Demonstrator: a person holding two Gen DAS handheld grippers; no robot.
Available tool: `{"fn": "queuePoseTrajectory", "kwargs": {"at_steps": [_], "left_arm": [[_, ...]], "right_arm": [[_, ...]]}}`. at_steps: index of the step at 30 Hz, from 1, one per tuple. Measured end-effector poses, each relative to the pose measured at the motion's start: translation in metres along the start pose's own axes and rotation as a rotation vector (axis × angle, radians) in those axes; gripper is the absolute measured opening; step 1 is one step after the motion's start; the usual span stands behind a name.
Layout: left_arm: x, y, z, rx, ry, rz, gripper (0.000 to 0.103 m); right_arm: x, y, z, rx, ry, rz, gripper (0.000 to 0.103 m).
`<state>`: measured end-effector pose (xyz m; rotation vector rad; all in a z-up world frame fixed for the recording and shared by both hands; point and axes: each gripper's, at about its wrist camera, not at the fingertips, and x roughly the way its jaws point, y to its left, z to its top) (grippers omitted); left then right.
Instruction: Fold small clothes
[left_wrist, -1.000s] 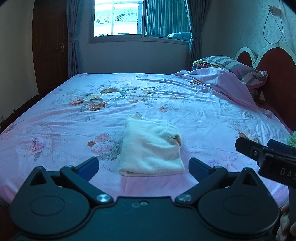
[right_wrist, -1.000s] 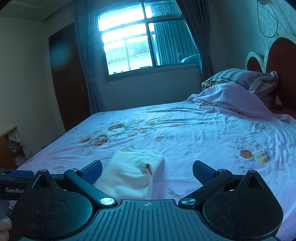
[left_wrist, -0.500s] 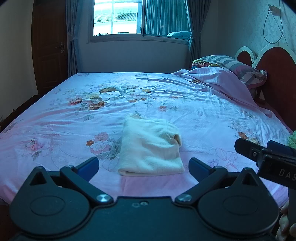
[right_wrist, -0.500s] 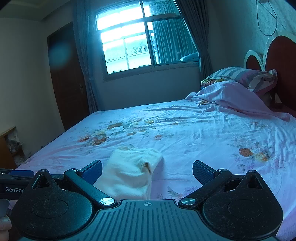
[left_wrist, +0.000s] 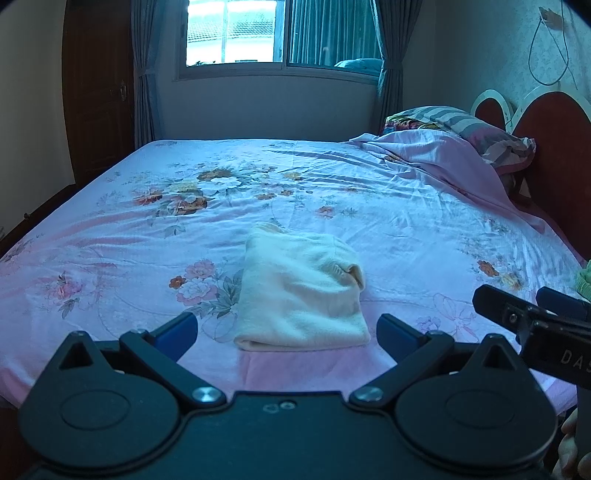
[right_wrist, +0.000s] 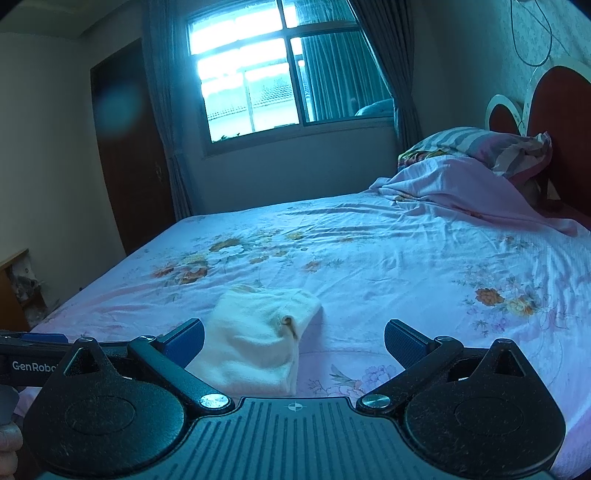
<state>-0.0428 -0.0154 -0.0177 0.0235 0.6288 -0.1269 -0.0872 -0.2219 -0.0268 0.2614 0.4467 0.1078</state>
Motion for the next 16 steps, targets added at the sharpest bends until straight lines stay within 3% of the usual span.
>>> {"fn": "queuePoseTrajectory", "kwargs": {"at_steps": [12, 16], "left_arm": [[0.027, -0.002, 0.006, 0.010, -0.010, -0.008, 0.099], [0.044, 0.004, 0.013, -0.036, 0.011, -0.029, 0.100]], "right_arm": [[0.019, -0.003, 0.000, -0.002, 0.033, -0.014, 0.103], [0.031, -0.004, 0.001, -0.014, 0.048, -0.013, 0.103]]}}
